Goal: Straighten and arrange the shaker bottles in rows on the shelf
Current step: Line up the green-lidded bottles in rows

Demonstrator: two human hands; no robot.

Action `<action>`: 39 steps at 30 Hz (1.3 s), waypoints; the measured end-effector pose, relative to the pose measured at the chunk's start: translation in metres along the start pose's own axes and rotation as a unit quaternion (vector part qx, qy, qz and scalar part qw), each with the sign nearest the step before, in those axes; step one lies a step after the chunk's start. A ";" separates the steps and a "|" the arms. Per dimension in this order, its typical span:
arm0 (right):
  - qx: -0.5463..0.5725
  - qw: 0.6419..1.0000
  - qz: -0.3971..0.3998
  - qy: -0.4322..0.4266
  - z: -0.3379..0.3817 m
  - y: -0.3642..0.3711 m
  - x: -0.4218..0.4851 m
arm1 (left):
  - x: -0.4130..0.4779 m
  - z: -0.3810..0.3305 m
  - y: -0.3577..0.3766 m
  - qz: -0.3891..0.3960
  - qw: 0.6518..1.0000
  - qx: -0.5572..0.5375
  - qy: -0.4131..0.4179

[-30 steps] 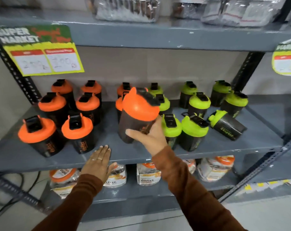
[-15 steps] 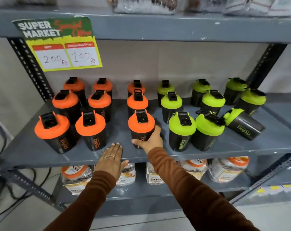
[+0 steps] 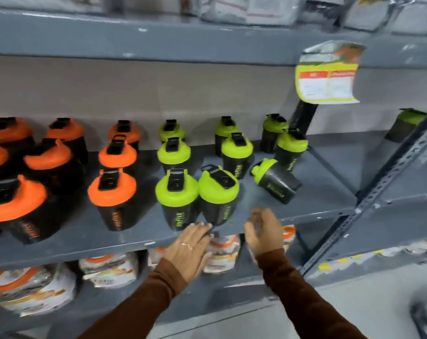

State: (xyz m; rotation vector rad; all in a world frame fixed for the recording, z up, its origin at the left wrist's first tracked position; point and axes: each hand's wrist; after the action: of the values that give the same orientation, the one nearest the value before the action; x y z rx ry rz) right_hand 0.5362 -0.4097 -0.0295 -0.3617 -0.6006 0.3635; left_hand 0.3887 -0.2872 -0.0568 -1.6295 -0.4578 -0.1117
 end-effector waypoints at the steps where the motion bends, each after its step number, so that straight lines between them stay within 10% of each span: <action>1: -0.020 0.999 -0.020 -0.020 -0.007 -0.016 0.020 | 0.019 -0.017 0.008 -0.001 1.000 0.007 0.014; 20: -0.274 0.932 0.231 0.053 -0.059 -0.054 0.147 | 0.141 -0.092 0.050 0.177 0.974 0.113 -0.085; 29: 0.095 0.969 0.096 0.206 -0.088 -0.087 0.125 | 0.140 -0.092 0.055 0.165 0.975 0.120 -0.090; 39: 0.203 0.946 0.095 0.235 -0.104 -0.121 0.124 | 0.141 -0.099 0.052 0.161 0.974 0.110 -0.115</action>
State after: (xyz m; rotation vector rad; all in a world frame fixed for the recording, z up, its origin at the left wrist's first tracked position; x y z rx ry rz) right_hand 0.7204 -0.4851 0.0020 -0.0990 -0.0136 0.5536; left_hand 0.5552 -0.3542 -0.0459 -1.4810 -0.3599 0.3631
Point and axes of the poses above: each hand's wrist, its own x-axis towards the middle knuckle, its own y-axis out of the palm, z = x × y, and after that the axes turned 5 degrees about x, right-handed
